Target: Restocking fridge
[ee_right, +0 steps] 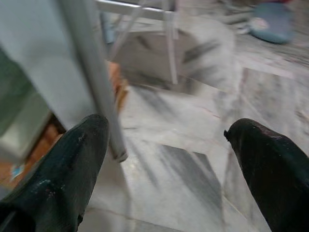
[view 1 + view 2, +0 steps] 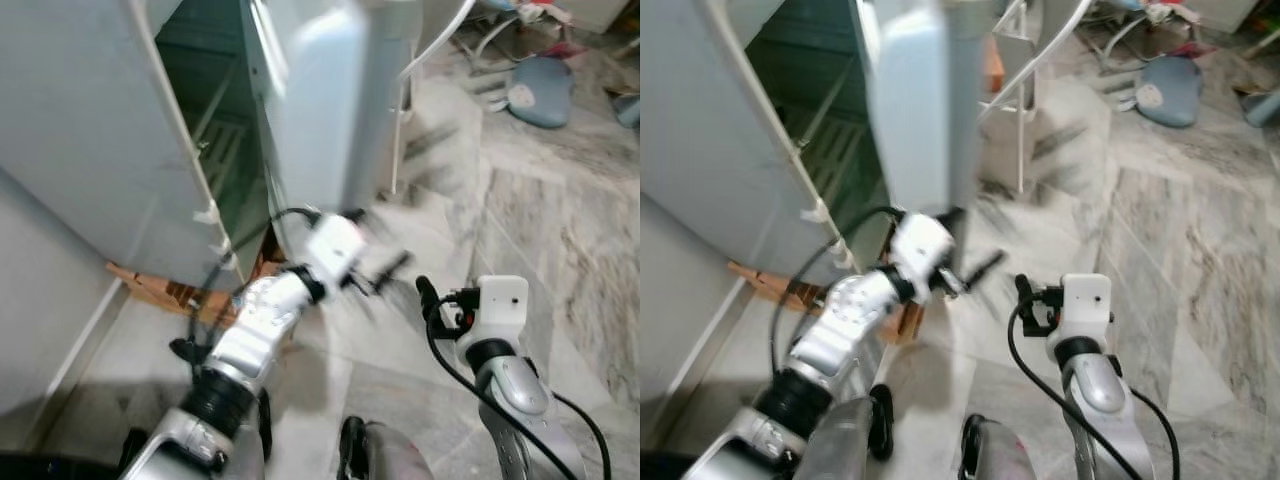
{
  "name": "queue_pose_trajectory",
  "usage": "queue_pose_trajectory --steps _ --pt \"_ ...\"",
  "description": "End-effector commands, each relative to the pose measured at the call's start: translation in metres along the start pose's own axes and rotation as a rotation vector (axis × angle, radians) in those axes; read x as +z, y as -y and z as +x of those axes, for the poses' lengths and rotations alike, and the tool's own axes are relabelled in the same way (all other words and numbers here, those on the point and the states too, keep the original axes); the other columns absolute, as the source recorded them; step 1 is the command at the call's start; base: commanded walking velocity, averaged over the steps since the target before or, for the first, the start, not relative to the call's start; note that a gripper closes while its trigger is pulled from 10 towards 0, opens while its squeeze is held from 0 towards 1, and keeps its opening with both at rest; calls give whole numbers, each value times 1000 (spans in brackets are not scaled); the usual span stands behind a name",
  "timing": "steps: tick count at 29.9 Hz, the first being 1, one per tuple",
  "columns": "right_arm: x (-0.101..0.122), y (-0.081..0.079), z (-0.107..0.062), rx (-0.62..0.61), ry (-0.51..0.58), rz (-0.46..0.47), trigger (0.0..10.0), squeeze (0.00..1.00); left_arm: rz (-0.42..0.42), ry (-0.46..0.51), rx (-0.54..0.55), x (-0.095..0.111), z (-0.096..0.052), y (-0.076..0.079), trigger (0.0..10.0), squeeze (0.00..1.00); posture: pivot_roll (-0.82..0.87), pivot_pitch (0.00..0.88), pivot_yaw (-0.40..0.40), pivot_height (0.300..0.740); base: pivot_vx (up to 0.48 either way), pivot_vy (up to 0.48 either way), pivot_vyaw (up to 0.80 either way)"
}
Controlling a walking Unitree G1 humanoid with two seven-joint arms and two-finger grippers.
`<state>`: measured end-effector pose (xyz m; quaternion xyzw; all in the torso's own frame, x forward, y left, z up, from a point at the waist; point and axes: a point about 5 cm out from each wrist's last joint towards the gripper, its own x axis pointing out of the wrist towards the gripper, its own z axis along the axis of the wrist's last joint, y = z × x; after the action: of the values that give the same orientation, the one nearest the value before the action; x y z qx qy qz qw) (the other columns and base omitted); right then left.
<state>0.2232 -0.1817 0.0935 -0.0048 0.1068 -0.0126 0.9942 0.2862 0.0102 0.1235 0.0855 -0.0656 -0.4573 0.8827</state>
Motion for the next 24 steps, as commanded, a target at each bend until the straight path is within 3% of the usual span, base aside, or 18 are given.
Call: queue_pose_trajectory --steps 1,3,6,7,9,11,13,18,24 --pt "-4 2 0 -24 -16 8 10000 0 22 -50 89 -14 -12 -12 10000 0 18 191 -26 740 0 0 0" --pt "-3 -2 3 -25 -8 16 10000 0 9 -76 230 -19 -29 -39 10000 0 35 183 -23 740 0 0 0" --pt "-4 -3 4 -25 -8 17 10000 0 9 -88 282 -20 -37 -50 10000 0 41 180 -22 740 0 0 0" --pt "-5 -4 6 -26 -7 21 10000 0 18 -101 343 -20 -50 -63 10000 0 54 174 -21 740 0 0 0" --pt "-5 -6 9 -28 -5 27 10000 0 31 -115 377 -19 -63 -72 10000 0 61 170 -20 740 0 0 0" --pt "-5 -6 11 -28 -5 28 10000 0 29 -116 375 -19 -65 -72 10000 0 68 166 -20 740 0 0 0" --pt "-2 -10 17 -24 7 41 10000 0 20 -124 427 -22 -81 -76 10000 0 74 153 -16 740 0 -459 0" --pt "0 -13 25 -24 23 46 10000 0 16 -149 455 -28 -89 -72 10000 0 77 136 -11 740 0 -455 0" --pt "7 -16 33 -25 54 46 10000 0 32 -148 429 -26 -86 -67 10000 0 82 131 -7 740 0 -458 0"
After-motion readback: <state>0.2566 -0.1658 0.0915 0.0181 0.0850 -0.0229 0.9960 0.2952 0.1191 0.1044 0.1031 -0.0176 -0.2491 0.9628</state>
